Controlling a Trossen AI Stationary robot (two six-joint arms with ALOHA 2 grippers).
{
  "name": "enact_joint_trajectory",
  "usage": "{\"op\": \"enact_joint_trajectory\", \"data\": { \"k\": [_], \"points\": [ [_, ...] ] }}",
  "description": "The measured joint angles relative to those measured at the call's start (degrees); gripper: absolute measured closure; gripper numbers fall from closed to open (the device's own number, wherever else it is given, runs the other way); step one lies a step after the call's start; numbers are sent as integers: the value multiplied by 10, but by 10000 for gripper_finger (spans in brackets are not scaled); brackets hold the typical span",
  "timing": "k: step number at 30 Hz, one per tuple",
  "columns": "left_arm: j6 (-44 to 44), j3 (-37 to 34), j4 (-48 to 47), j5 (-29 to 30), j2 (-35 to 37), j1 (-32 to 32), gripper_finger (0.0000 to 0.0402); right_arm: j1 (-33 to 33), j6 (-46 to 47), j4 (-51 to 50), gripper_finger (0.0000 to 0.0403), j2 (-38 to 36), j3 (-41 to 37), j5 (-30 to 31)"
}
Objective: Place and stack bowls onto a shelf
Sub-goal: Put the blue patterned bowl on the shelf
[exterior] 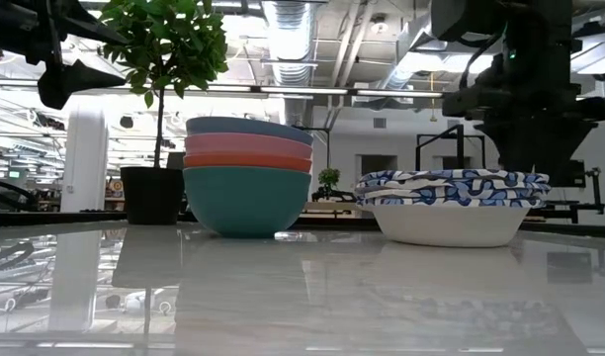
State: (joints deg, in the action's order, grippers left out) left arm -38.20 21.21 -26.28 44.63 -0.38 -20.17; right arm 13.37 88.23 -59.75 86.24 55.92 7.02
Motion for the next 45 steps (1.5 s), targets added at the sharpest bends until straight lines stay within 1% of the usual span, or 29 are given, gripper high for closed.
{"op": "enact_joint_trajectory", "data": {
  "k": [6,10,13,19,27,30,37,40,45],
  "points": [
    [0,0,0,7,0,0,109,0,13,-6,266,0,0,-1],
    [1,0,0,8,0,0,109,0,15,-48,289,0,14,-5],
    [3,0,0,8,0,0,109,0,15,-80,298,0,30,-5],
    [4,0,-3,11,0,0,109,0,17,-143,301,0,64,-5],
    [3,0,-13,11,0,0,109,0,0,-150,302,0,87,-5],
    [2,0,-13,11,0,0,109,0,-5,-150,302,0,105,6],
    [0,0,-13,11,0,0,109,-14,-37,-183,303,0,148,34],
    [-1,0,-13,11,0,0,109,-25,-54,-191,303,0,160,36],
    [-2,0,-13,11,0,0,109,-48,-105,-194,303,0,200,54]
  ]
}}
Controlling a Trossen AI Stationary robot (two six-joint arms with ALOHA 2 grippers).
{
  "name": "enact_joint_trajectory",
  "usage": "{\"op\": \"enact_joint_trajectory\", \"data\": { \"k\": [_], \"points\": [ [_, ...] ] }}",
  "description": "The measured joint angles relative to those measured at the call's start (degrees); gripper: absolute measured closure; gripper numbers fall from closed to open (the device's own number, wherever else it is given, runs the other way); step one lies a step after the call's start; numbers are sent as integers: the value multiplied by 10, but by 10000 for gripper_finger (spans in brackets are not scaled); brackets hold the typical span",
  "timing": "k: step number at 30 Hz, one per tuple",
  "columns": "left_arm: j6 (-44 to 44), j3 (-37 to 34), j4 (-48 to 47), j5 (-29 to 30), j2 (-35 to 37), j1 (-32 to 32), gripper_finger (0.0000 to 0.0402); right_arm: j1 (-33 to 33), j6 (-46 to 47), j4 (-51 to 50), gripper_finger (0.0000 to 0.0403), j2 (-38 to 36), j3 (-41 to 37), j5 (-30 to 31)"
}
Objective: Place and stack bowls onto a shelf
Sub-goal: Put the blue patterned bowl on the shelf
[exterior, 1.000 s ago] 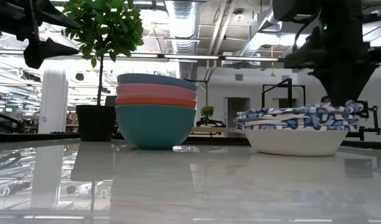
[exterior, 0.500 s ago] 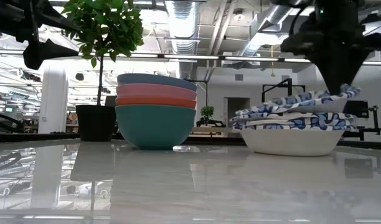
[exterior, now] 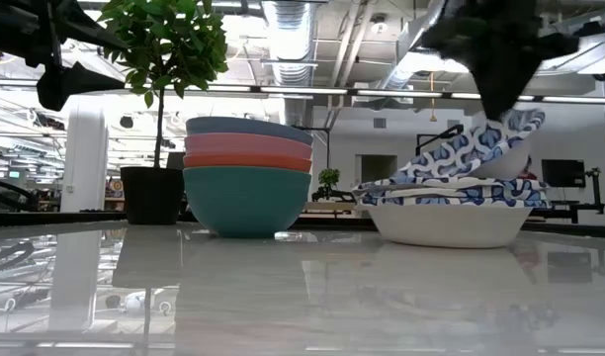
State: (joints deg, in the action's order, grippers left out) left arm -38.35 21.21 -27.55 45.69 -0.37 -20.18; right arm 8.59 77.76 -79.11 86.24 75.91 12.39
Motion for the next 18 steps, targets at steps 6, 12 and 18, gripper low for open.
{"op": "enact_joint_trajectory", "data": {
  "k": [6,12,18],
  "points": [
    [2,0,0,1,0,0,109,-39,-67,0,342,0,41,13],
    [3,0,0,0,0,0,109,-54,-98,-13,382,-1,30,14],
    [3,0,-4,-4,0,0,109,-20,-7,-17,280,0,-27,-4]
  ]
}}
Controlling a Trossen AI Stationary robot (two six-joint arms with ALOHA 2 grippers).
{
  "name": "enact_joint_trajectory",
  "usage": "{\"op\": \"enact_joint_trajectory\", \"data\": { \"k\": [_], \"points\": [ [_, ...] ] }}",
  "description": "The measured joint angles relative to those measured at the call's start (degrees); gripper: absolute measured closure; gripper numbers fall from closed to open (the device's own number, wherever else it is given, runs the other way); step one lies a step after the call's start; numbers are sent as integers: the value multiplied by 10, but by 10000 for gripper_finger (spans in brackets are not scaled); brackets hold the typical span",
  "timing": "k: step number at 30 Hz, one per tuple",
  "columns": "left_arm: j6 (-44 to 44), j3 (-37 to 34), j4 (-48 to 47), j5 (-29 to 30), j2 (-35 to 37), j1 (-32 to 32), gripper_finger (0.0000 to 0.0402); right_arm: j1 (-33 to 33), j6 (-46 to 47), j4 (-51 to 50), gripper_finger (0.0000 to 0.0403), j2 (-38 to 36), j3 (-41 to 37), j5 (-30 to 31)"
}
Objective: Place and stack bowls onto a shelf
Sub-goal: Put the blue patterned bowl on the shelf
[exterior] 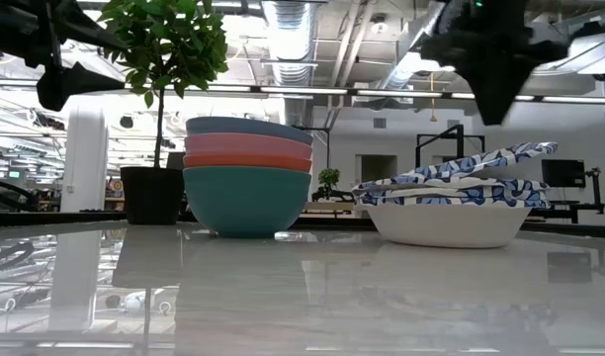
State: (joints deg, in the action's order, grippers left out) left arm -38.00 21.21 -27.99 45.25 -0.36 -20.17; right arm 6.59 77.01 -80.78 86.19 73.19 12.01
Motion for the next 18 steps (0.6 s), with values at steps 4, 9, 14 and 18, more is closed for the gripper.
{"op": "enact_joint_trajectory", "data": {
  "k": [4,9,14,18],
  "points": [
    [0,0,0,0,0,0,109,29,59,18,185,0,-36,-4],
    [0,0,0,0,0,0,109,49,89,65,126,0,-57,-3],
    [0,0,0,0,0,0,109,51,91,122,127,0,-98,-9],
    [0,0,0,0,0,0,109,50,96,152,149,0,-110,-14]
  ]
}}
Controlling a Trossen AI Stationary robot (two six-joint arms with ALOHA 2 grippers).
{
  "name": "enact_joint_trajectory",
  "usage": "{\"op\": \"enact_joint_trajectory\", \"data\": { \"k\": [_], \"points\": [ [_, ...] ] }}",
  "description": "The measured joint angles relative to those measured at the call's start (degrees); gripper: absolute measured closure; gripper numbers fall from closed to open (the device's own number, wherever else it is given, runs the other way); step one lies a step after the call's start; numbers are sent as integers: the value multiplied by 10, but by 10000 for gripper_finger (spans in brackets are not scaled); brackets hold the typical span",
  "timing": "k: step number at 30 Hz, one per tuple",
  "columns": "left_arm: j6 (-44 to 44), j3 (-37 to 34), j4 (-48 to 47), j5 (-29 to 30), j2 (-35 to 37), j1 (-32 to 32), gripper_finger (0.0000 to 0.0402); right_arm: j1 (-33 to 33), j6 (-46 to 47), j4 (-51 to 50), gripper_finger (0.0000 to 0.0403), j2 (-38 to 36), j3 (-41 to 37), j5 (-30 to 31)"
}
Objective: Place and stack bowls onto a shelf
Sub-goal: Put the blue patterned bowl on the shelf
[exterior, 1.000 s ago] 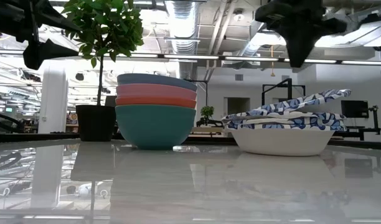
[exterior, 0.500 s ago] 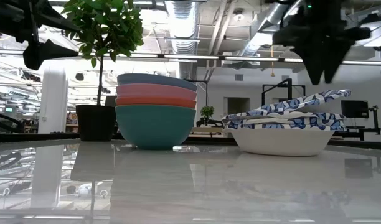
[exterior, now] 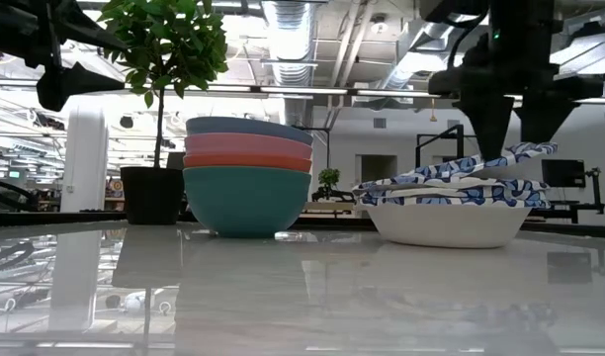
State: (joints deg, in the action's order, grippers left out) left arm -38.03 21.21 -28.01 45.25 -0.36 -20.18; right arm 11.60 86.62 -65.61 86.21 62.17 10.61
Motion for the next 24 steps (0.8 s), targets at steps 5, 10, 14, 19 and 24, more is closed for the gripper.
{"op": "enact_joint_trajectory", "data": {
  "k": [5,10,14,19,24],
  "points": [
    [0,0,0,2,0,0,109,-6,1,-8,236,0,0,-2],
    [0,0,0,6,0,0,109,-5,0,-8,364,0,0,-2],
    [-1,0,0,6,0,0,109,-5,0,-11,379,0,0,-2],
    [-1,0,0,6,0,0,109,-9,1,-19,382,0,13,-7],
    [-1,0,-1,6,0,0,109,-14,-9,-29,382,-28,44,-4]
  ]
}}
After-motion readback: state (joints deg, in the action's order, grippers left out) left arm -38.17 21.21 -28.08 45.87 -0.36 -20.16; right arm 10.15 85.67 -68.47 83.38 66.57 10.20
